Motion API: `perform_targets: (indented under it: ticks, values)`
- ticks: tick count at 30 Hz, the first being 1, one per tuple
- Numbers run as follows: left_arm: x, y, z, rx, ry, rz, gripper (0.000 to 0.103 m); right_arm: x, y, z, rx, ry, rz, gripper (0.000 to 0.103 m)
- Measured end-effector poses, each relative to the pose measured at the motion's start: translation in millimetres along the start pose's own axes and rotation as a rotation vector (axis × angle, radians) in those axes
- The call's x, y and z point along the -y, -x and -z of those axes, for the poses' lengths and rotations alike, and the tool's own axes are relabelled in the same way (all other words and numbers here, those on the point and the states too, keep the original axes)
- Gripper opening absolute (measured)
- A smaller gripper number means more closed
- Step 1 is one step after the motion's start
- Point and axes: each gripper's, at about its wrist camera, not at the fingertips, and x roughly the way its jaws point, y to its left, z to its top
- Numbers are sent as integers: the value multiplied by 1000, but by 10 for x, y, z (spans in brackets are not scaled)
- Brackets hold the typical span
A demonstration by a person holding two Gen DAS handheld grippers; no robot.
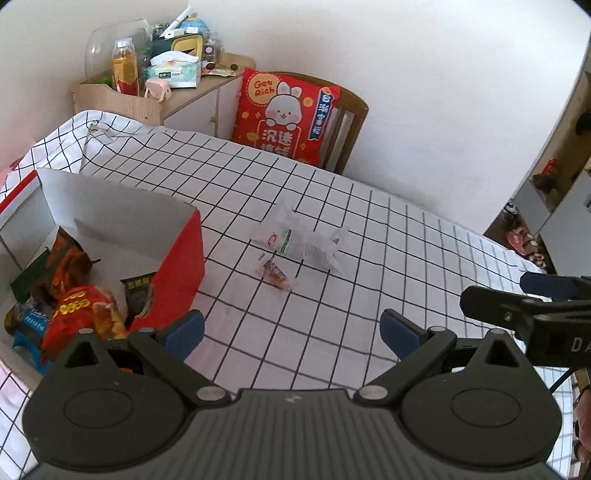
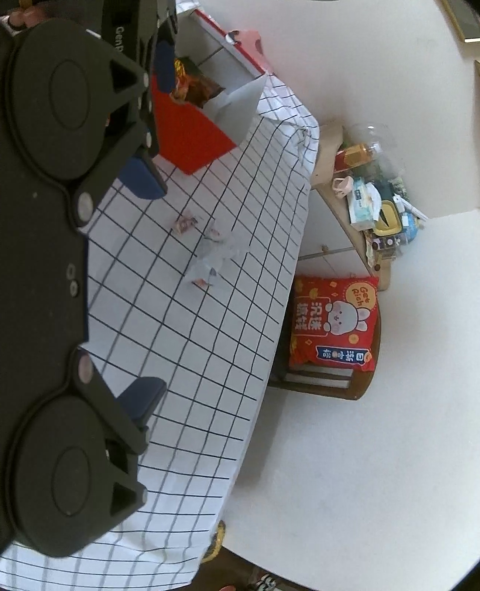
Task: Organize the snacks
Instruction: 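Withdraw both tools from the box toward the remaining snacks, then grasp the small wrapped twist snack with the left tool while the right tool grasps the clear plastic bag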
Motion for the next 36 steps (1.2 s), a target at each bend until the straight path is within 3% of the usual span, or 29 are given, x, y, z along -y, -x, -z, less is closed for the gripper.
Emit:
perform_targets:
  ticks: [9, 15, 21, 26, 30, 36]
  values:
    - [32, -489, -199, -7, 68, -121, 102, 114, -619, -364, -76, 69, -25, 98]
    - [-118, -900, -313, -51, 163, -152, 101, 67, -1125, -632, -113, 155, -25, 94]
    - [-95, -1221, -343, -58, 144, -226, 100, -33, -1644, -832, -171, 179, -106, 90]
    - [16, -1461, -377, -116, 156, -282, 82, -186, -2026, -883, -221, 217, -132, 81]
    - [-19, -1658, -389, -150, 210, -297, 80, -272, -2214, -861, -270, 242, -186, 80]
    - [-70, -1865, -417, -201, 263, -275, 71, -380, -2429, -760, -328, 287, -158, 73]
